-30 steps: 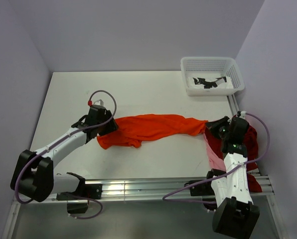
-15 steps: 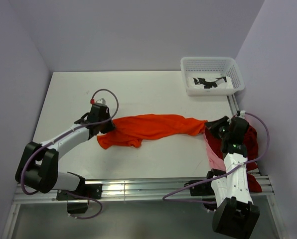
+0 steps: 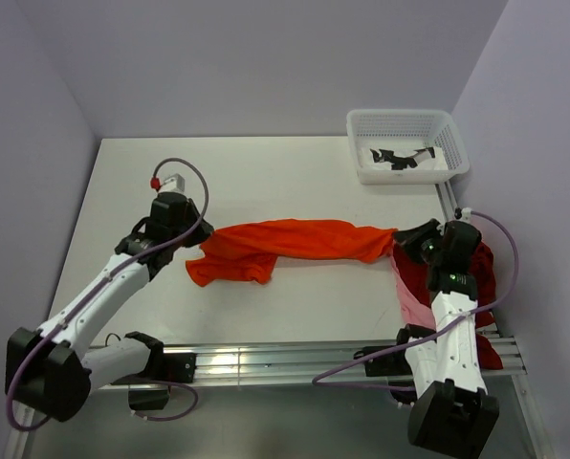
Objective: Roll the t-shirts
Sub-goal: Flatten the tshirt
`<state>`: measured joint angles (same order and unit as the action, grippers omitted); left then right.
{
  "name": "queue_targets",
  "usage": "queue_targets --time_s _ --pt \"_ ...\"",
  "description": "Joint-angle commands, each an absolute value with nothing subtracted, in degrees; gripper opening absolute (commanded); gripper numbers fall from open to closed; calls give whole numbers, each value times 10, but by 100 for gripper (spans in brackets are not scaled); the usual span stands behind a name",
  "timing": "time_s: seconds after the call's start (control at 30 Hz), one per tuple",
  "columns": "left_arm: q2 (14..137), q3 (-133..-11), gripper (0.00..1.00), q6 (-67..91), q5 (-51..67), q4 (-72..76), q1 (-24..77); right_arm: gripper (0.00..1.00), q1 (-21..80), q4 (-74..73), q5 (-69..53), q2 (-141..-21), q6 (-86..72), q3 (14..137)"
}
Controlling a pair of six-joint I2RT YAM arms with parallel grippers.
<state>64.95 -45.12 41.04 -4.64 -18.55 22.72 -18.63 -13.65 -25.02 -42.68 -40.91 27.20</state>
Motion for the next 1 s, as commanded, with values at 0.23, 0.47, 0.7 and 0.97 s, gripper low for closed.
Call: queue_targets --time_s 0.23,0.47,0.7,0.97 --pt "455 -579 0 418 -168 -294 225 0 -176 -41 -318 -366 -516 360" --pt "428 -673 0 408 -235 -325 225 0 -174 -81 -330 -393 -551 550" --pt "452 -866 0 371 -272 -371 225 0 -175 -116 -365 -432 -579 782" --pt "366 -913 0 348 -283 -321 225 0 -175 -24 -363 -372 -596 807"
